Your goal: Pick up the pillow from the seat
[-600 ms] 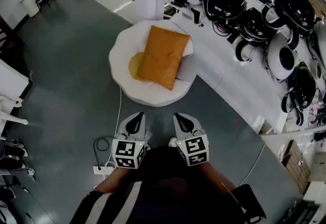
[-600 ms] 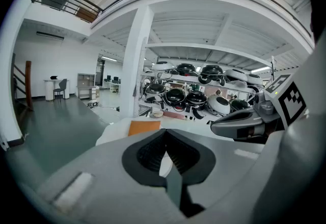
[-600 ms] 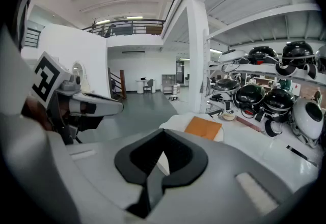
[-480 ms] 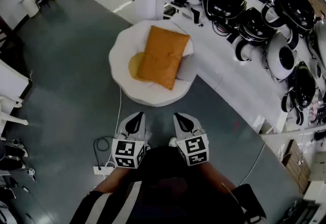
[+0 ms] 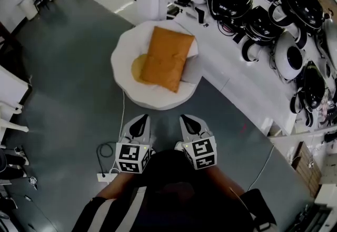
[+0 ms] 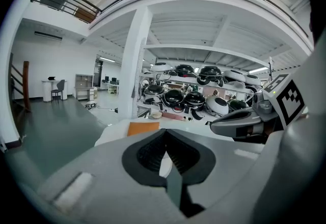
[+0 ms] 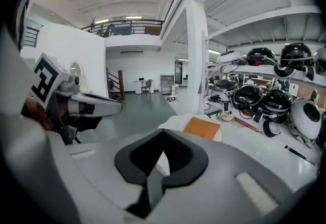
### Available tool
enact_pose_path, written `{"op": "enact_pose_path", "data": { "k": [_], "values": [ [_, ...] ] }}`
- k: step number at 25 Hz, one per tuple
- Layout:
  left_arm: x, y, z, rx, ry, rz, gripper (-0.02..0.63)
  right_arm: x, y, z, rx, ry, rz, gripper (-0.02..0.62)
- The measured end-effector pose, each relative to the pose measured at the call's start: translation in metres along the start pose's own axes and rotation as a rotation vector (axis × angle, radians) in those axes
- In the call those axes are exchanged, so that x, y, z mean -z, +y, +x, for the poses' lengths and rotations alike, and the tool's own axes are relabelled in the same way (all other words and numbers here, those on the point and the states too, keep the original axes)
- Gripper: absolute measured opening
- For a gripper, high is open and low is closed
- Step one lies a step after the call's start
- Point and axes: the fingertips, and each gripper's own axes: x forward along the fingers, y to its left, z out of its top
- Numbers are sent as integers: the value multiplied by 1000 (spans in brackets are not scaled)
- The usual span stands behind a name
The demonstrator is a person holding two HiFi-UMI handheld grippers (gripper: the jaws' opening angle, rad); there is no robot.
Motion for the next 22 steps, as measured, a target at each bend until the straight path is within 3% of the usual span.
{"op": "enact_pose_path", "data": {
  "k": [8,22],
  "values": [
    [0,14,-4,-3,-12,-14,5,-6,7,9,7,-10,9,3],
    [6,60,-33,0,-28,-29,5,-14,56,30,28,-19,20,3]
  ]
}}
